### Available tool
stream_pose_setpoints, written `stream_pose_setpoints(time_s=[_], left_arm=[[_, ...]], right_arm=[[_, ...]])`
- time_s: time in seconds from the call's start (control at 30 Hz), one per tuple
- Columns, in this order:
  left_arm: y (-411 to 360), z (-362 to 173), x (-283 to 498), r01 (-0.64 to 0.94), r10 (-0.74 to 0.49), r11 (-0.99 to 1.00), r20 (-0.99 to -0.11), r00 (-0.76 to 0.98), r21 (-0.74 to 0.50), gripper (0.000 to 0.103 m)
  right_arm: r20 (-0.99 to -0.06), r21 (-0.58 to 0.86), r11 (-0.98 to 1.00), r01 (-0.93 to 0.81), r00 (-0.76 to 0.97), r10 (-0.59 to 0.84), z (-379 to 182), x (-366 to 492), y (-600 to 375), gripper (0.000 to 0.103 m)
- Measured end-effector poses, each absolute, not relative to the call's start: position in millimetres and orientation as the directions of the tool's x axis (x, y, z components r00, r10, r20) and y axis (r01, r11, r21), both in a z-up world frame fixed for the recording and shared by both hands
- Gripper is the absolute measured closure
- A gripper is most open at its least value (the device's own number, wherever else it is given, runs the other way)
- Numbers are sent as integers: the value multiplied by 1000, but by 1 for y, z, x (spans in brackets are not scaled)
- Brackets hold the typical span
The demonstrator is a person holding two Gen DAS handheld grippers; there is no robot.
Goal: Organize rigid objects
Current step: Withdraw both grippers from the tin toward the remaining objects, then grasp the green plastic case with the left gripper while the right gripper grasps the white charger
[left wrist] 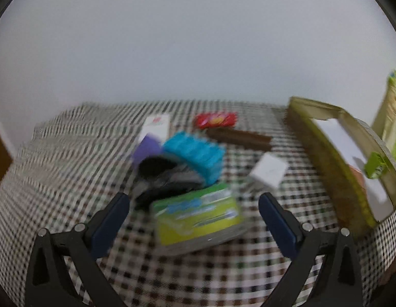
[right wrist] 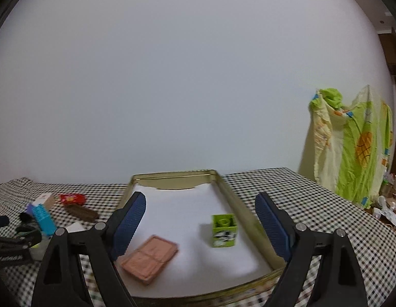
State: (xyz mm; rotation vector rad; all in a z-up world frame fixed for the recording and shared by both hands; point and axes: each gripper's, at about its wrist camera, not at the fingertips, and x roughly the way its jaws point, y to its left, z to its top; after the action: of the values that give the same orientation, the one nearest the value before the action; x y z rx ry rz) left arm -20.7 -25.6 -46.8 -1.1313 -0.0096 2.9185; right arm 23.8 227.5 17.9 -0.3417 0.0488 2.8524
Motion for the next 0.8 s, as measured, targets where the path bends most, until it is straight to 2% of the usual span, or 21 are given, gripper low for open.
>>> stream_pose_setpoints(time_s=[0.13, 0.23, 0.37, 0.47, 0.67, 0.8], left_arm=[[-32, -64, -32, -9, 69, -997, -752, -655, -83, 1], [-32, -75, -37, -10, 82, -995, -797, -598, -94, 1], [-34, -74, -38, -21, 79, -996, -797, -599, -83, 1], [-41, -72, -37, -16, 76, -996, -790, -609, -84, 11], [-46, -69, -35, 5, 76, -995, -783, -618, -101, 11], [-51, -54, -28, 47, 34, -995, -731, -682, -90, 11]], right_arm=[[-243, 33, -979, -201, -952, 187, 20, 19, 207, 14], [-247, 57, -988, -146, -961, 128, 22, 19, 191, 14], [-268, 41, -996, -77, -961, 63, 20, 19, 169, 14], [-297, 22, -999, -25, -955, 17, 17, 16, 156, 14], [-342, 12, -1000, 24, -939, -27, 10, 6, 142, 14], [-365, 20, -999, 48, -930, -52, 8, 1, 135, 14]])
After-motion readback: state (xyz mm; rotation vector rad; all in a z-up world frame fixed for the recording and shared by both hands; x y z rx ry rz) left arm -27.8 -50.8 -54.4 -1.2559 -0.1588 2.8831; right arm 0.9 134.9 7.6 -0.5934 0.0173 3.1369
